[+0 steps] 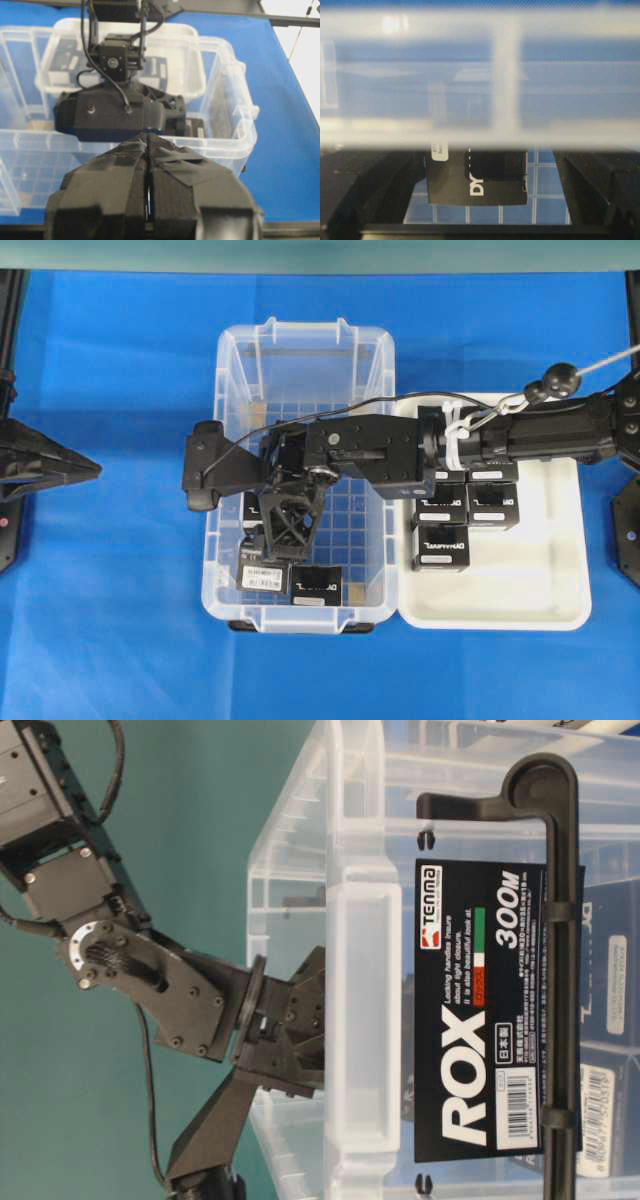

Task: Pick the box from inside the plastic case
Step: 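Close the right gripper on the upper-left black box in the case, then lift the black box out and carry it right to the tray, then lower the box onto the tray's lower-right corner and open the gripper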

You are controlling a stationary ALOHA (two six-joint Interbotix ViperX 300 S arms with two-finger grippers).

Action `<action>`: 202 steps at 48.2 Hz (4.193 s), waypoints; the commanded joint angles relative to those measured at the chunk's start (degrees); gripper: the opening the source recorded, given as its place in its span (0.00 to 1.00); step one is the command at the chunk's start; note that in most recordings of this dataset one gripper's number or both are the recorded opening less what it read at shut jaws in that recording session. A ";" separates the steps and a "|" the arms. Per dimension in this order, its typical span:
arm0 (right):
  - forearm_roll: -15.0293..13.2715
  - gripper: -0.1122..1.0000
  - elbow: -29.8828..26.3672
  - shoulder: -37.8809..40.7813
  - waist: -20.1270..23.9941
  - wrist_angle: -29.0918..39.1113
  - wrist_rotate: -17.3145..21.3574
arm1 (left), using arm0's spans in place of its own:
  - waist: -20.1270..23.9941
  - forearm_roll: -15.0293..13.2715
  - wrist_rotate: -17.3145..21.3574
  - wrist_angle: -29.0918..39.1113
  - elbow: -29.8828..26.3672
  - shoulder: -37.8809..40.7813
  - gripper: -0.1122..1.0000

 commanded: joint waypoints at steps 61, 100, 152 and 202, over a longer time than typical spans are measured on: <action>-0.26 0.64 -1.58 -38.41 -4.13 29.36 1.32 | 0.70 0.09 0.09 -0.26 -1.49 0.53 0.04; 0.35 0.64 51.42 -58.71 8.09 3.60 7.38 | 0.70 0.09 -1.05 -0.79 -1.76 0.62 0.04; 0.09 0.64 57.92 -47.55 8.00 -11.95 10.81 | 2.20 0.00 -0.97 -1.93 -1.76 0.62 0.04; -0.35 0.94 55.11 -58.62 8.00 -12.48 12.92 | 1.58 0.09 -1.05 -1.67 -1.85 0.53 0.04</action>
